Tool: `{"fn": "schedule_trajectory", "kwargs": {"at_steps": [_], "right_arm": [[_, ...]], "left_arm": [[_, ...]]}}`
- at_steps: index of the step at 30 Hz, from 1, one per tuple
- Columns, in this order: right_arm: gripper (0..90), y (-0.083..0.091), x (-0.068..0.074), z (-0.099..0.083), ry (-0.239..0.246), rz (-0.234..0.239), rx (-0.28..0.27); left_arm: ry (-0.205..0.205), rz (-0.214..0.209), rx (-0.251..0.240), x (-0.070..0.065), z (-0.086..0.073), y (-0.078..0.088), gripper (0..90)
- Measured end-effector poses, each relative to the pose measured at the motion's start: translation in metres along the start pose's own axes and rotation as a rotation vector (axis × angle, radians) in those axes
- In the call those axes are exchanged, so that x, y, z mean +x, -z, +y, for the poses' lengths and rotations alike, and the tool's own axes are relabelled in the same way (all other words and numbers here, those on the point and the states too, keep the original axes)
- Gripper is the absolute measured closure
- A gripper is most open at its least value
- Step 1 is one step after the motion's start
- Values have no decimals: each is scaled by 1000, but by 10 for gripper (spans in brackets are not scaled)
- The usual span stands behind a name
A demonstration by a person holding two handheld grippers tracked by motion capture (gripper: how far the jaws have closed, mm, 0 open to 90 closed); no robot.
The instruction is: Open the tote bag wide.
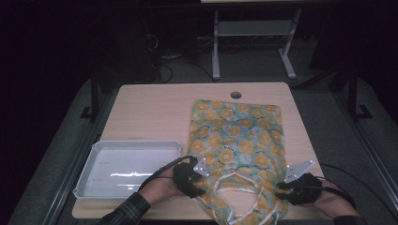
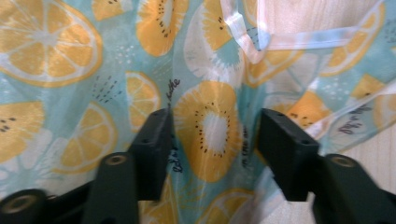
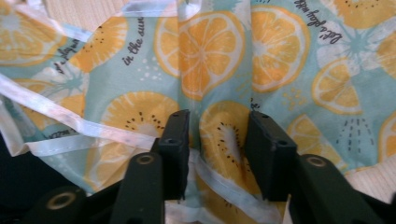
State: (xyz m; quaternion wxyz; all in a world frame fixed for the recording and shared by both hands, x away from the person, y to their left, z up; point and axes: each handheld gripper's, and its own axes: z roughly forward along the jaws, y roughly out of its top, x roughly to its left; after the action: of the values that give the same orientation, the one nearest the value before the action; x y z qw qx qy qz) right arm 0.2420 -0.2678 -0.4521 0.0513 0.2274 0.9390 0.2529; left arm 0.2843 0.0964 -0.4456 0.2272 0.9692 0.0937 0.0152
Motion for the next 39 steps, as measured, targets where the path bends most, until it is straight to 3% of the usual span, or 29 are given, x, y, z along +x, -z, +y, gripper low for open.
{"fn": "schedule_trajectory", "kwargs": {"at_steps": [6,11,15,26,30,39], "right_arm": [[722,1,0,1,-11,6,2],[814,1,-1,1,-19,13,4],[885,0,-1,2,-10,5,12],[896,0,-1,5,12,-16,16],[895,5,0,4,-5,-11,3],[896,26,8,9,-14,-61,-46]], "left_arm": [[-13,-17,9,0,2,2,708],[3,-52,11,4,1,2,883],[22,-66,8,6,1,2,899],[53,-114,-40,8,-1,8,900],[43,-128,-64,9,-2,16,900],[10,-157,-122,3,2,34,900]]}}
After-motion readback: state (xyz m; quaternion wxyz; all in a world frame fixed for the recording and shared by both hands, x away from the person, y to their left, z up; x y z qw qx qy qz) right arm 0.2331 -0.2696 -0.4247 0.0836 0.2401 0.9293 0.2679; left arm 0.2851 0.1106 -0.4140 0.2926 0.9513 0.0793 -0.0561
